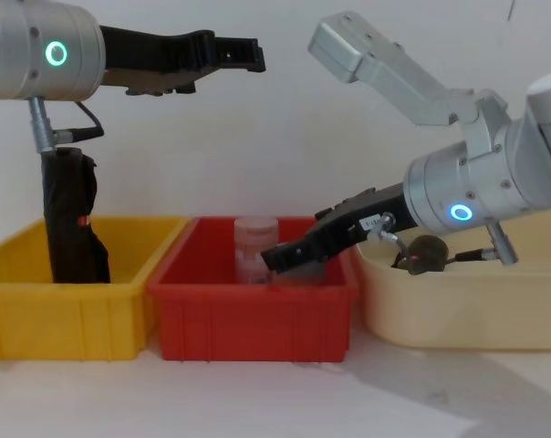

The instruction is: Pick up the garbage bag with the one hand and transfer it to the other hand.

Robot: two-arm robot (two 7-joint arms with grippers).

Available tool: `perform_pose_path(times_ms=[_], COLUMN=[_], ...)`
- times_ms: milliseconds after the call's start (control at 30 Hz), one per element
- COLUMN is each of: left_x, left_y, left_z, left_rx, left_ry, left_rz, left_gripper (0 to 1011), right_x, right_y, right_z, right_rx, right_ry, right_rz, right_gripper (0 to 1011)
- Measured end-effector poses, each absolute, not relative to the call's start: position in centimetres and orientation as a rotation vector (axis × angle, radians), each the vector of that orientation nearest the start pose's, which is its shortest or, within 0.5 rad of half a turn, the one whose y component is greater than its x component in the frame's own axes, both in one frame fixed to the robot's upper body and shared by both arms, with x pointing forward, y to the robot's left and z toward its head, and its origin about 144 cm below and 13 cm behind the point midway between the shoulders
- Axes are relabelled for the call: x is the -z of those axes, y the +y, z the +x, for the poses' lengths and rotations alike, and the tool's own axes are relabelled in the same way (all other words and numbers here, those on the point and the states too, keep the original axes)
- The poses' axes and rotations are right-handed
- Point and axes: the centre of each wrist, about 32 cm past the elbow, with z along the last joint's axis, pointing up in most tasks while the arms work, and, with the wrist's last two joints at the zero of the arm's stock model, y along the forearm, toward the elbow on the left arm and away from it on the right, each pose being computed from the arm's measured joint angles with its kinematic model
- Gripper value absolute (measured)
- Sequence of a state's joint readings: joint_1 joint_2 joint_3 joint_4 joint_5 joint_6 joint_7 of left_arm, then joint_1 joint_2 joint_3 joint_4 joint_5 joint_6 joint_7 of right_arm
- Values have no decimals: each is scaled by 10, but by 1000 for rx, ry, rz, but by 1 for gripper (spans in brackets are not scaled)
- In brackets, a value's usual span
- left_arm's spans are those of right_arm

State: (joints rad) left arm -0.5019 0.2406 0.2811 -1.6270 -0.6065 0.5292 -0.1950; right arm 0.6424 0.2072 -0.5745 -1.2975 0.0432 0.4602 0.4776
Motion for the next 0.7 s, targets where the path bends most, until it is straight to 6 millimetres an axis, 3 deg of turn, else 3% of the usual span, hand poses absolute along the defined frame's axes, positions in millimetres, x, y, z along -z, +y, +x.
perform_pose_path(times_ms=[700], left_x=[-1330], left_y=[204], left_z=[550], left_rx=[-943], left_ry=[194], left_rz=[-87], left_gripper=[1000], right_x=[-1269], right_y=[-146], right_z=[598], right_rx=[734], right_ry=[-115], right_rz=[-574], right_gripper=[1001])
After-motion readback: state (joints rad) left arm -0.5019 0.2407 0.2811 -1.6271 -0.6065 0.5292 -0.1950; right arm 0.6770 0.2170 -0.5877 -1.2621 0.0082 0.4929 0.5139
